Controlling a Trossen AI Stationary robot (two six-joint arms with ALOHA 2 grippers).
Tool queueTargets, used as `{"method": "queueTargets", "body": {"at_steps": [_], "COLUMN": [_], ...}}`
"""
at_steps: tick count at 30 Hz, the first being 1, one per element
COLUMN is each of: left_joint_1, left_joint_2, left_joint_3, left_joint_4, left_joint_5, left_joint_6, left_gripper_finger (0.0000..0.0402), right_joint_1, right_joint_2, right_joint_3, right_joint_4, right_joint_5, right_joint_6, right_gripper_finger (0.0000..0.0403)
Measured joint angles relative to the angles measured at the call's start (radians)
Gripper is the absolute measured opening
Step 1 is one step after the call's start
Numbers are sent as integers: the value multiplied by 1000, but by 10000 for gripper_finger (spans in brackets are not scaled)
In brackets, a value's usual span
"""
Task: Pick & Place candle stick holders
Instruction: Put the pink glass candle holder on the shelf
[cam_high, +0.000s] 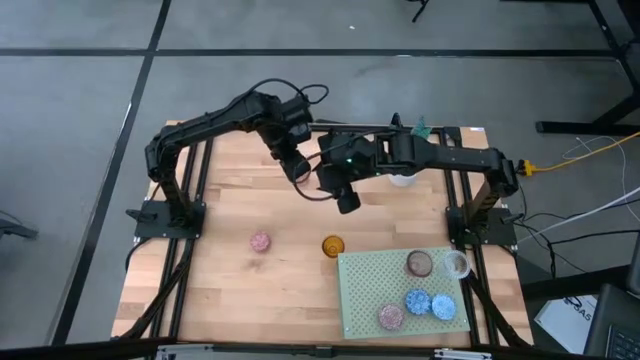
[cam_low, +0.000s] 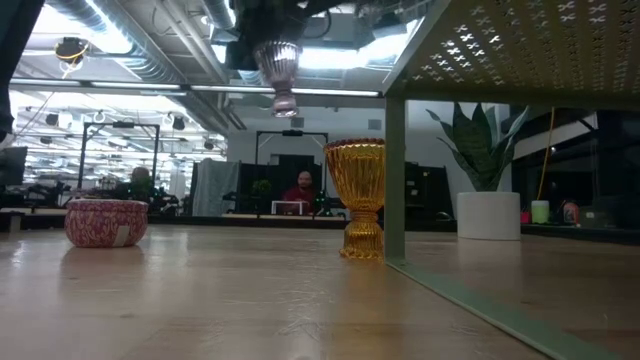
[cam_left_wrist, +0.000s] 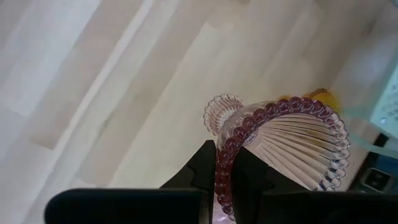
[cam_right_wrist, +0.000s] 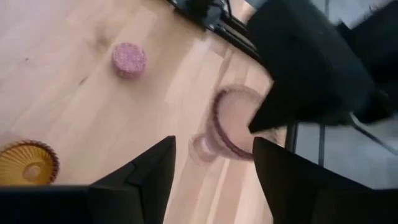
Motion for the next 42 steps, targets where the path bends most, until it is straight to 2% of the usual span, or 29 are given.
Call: {"method": "queueTargets", "body": {"at_steps": [6,10,15,21,26,31,38,42], "left_joint_1": [9,13,30,73,74,75,79,76], "left_joint_2": [0,0,0,0,0,0,0,2], "left_joint_3": [0,0,0,0,0,0,0,0], "left_joint_4": [30,25,58,59,60,60,58,46], "left_joint_5": [97,119,188,297,316,382,386,348], "left_joint_6": [-9,-14,-8,96,122,180,234,244], "left_gripper_finger": [21,21,21,22,22,22,22,22], "right_joint_1": [-1,0,-1,0,0,-5,-8,-9], "right_joint_2": [23,26,26,27,27,27,42,56], "right_joint_3": [-1,-1,-2,-2,-2,-2,0,0], "right_joint_4": [38,51,50,38,39,54,61,59], "right_joint_5": [8,54,57,57,57,55,42,52], "right_joint_6": [-47,-72,-111,-171,-233,-280,-332,-352], "right_gripper_finger": [213,211,199,183,177,165,127,91]}}
